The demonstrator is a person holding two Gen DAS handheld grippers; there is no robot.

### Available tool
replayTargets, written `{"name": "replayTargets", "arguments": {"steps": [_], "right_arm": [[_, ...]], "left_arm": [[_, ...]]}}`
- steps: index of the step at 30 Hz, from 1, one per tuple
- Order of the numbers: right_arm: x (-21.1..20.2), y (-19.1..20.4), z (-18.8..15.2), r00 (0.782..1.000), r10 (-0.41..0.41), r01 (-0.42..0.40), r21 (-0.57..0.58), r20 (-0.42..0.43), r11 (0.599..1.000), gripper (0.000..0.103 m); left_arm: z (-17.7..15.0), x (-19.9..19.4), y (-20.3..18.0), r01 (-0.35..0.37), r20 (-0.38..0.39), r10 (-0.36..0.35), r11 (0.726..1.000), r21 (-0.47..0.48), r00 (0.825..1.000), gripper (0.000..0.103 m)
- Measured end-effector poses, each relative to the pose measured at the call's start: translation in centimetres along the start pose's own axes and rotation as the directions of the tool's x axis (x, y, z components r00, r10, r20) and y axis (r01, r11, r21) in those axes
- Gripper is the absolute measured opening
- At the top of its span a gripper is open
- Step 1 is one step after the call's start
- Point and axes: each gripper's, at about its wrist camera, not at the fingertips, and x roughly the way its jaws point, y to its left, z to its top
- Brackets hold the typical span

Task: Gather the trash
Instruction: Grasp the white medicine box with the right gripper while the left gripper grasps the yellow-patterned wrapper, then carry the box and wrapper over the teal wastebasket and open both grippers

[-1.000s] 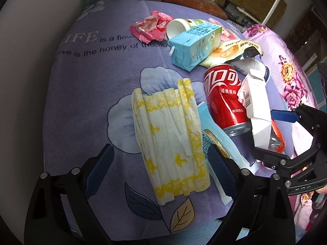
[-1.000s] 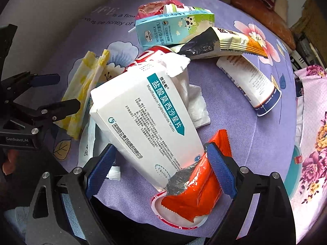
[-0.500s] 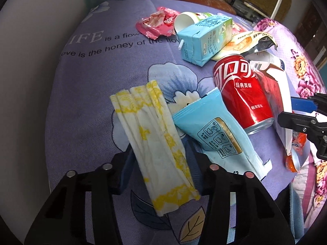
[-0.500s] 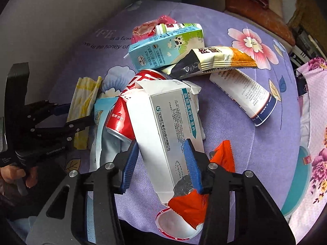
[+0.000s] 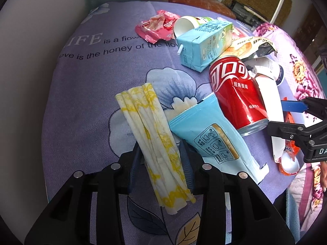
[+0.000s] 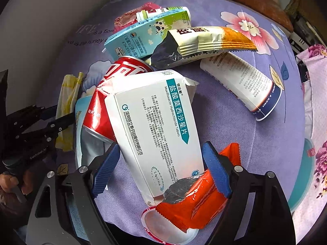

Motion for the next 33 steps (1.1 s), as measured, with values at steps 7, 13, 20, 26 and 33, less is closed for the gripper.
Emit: {"name": "replayTargets", "arguments": {"steps": [7, 13, 20, 26, 33], "right_arm": [[-1.2, 0.6, 0.4, 0.996, 0.075, -0.075, -0.011, 0.055, 0.997, 0.065], [-2.7, 1.2, 1.6, 0.989, 0.097, -0.097, -0.006, 0.11, 0.995, 0.065], [-6.4, 1.5, 2.5, 0.971, 0.126, -0.129, 0.002, 0.203, 0.992, 0.065], [-9.9, -0.1, 2.6, 0.952, 0.1, -0.115, 0.037, 0.29, 0.993, 0.065], [-11.8, -5.6, -0.1, 0.943, 0.033, -0.092, 0.166, 0.33, 0.982, 0.065]], "left_arm": [[0.7, -0.4, 1.1, 0.063, 0.011, -0.062, 0.995, -0.079, 0.998, 0.016], [1.9, -2.5, 2.0, 0.103, 0.064, -0.096, 0.989, -0.11, 0.993, 0.016], [3.5, -5.1, 0.3, 0.162, 0.123, -0.153, 0.984, -0.072, 0.981, 0.016], [5.0, -6.3, -2.6, 0.203, 0.142, -0.199, 0.979, -0.016, 0.97, 0.017], [6.0, -7.1, -8.6, 0.242, 0.133, -0.256, 0.964, 0.11, 0.957, 0.017]]}}
